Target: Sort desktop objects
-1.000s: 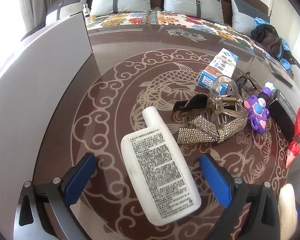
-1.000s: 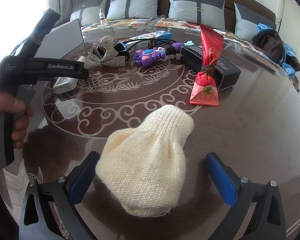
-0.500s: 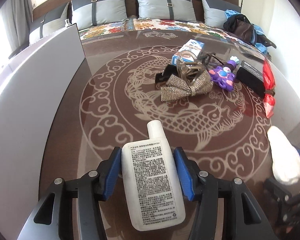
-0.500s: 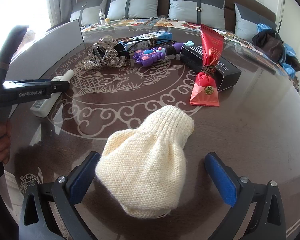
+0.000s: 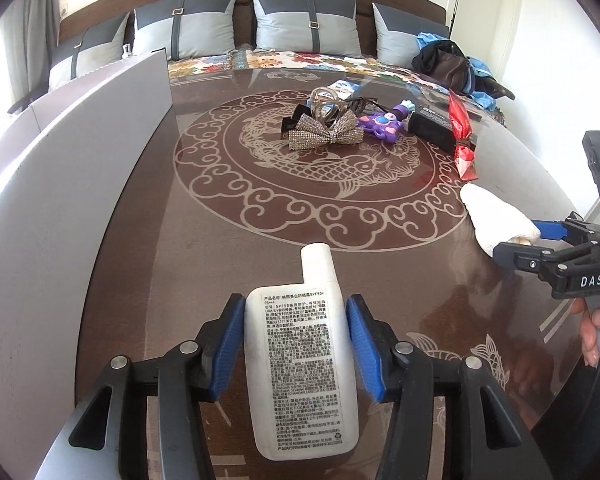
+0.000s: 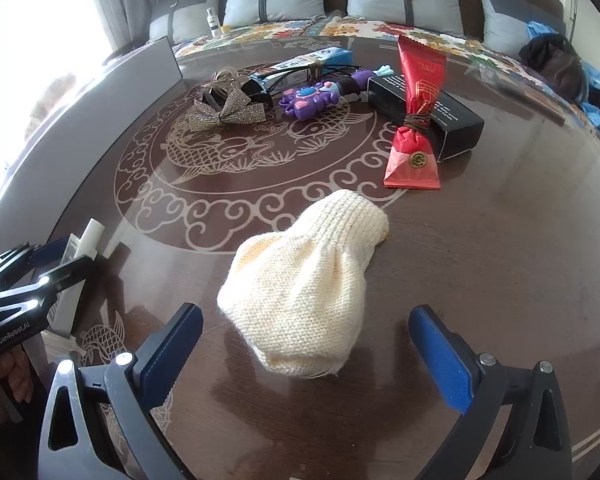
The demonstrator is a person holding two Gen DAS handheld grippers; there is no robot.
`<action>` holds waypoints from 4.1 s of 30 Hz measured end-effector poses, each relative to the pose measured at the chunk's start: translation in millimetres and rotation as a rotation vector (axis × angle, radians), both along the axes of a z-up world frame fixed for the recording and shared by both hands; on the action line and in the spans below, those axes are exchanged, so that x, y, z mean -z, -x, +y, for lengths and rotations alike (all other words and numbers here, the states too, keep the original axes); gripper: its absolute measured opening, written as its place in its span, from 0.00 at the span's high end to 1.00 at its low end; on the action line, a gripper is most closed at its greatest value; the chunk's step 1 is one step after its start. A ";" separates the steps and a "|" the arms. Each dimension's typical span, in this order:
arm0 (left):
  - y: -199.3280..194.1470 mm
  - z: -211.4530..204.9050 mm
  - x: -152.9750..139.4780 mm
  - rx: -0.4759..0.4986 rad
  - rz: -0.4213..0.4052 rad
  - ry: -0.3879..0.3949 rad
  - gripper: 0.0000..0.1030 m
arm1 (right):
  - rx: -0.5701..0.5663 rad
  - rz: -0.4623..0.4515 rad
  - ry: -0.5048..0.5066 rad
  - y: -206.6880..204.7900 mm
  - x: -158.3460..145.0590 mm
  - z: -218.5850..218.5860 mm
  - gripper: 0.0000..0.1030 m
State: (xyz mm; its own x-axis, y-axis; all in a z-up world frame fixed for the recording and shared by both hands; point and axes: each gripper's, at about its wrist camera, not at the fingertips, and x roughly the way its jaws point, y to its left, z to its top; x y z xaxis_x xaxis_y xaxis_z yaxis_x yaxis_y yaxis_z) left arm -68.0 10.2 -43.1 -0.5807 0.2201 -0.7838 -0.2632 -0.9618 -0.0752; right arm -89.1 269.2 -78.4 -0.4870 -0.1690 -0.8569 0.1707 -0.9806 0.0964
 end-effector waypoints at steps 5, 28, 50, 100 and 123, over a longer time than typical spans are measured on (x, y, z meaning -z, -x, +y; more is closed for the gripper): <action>-8.3 -12.7 -11.6 -0.004 0.033 -0.054 0.51 | -0.029 -0.020 -0.016 7.4 -6.1 -9.3 0.48; -25.7 -228.4 -174.6 -0.260 0.222 -0.184 0.51 | -0.472 0.248 0.123 -0.2 -157.0 -280.5 0.54; -11.4 -262.8 -130.4 -0.478 0.134 -0.004 0.28 | -0.372 0.289 -0.084 -13.0 -81.8 -220.1 0.04; 48.5 86.4 24.0 -0.076 -0.044 0.081 0.00 | 0.140 0.093 -0.103 5.7 13.2 21.8 0.00; 48.2 85.4 24.8 -0.076 -0.043 0.081 0.00 | 0.140 0.093 -0.103 5.3 12.4 22.3 0.00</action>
